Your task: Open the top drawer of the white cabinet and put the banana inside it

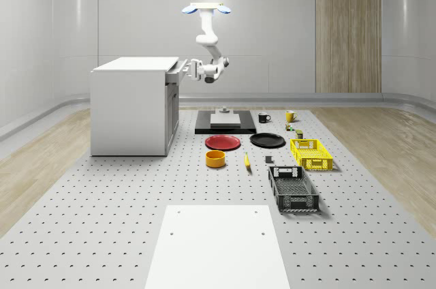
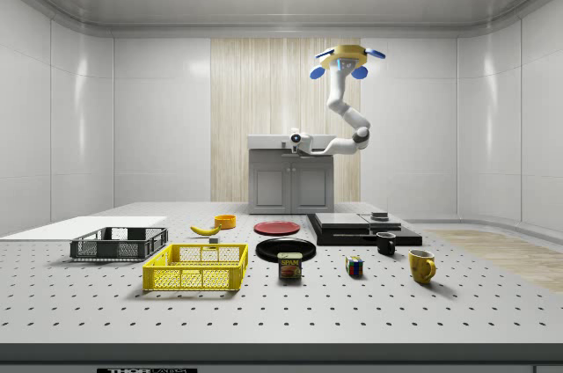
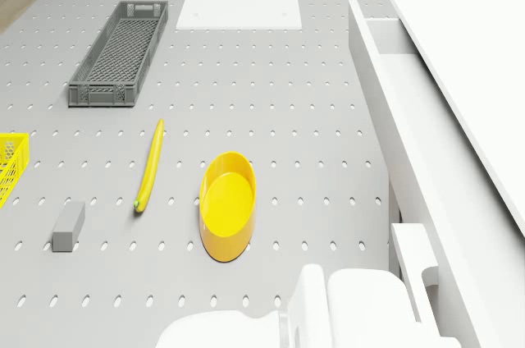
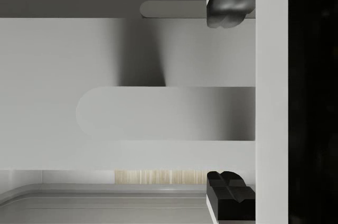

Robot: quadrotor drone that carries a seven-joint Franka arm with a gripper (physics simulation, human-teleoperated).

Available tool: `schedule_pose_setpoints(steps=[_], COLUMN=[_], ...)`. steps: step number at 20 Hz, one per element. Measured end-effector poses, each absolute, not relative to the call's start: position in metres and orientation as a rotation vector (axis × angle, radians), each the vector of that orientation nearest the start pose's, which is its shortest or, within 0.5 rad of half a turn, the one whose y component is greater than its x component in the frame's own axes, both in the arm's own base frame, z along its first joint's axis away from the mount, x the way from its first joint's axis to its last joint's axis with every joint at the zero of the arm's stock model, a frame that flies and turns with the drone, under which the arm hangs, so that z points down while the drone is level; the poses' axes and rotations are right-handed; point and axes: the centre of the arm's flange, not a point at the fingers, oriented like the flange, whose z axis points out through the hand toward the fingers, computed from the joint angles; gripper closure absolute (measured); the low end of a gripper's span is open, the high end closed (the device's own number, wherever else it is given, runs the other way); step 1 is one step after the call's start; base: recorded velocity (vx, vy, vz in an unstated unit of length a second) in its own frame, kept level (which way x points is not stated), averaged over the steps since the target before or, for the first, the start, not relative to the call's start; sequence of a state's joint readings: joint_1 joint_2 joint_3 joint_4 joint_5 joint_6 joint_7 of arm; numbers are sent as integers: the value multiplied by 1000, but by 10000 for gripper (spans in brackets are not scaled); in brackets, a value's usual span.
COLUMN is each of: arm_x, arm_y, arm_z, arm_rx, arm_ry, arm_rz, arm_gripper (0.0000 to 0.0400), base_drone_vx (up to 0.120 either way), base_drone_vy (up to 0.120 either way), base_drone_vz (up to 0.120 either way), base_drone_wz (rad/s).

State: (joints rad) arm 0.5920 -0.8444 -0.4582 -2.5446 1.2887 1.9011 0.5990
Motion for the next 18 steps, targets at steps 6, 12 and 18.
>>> schedule_pose_setpoints(steps=[6,12,18], arm_x=[330,331,330], arm_y=[83,87,79], arm_z=[595,595,595], arm_rx=[-1483,-1488,-1502], arm_ry=[611,603,611], arm_rz=[612,604,603], arm_gripper=[0,216,208], base_drone_vx=[0,0,0], base_drone_vy=[0,0,0], base_drone_vz=[0,0,0], base_drone_wz=[0,0,0])
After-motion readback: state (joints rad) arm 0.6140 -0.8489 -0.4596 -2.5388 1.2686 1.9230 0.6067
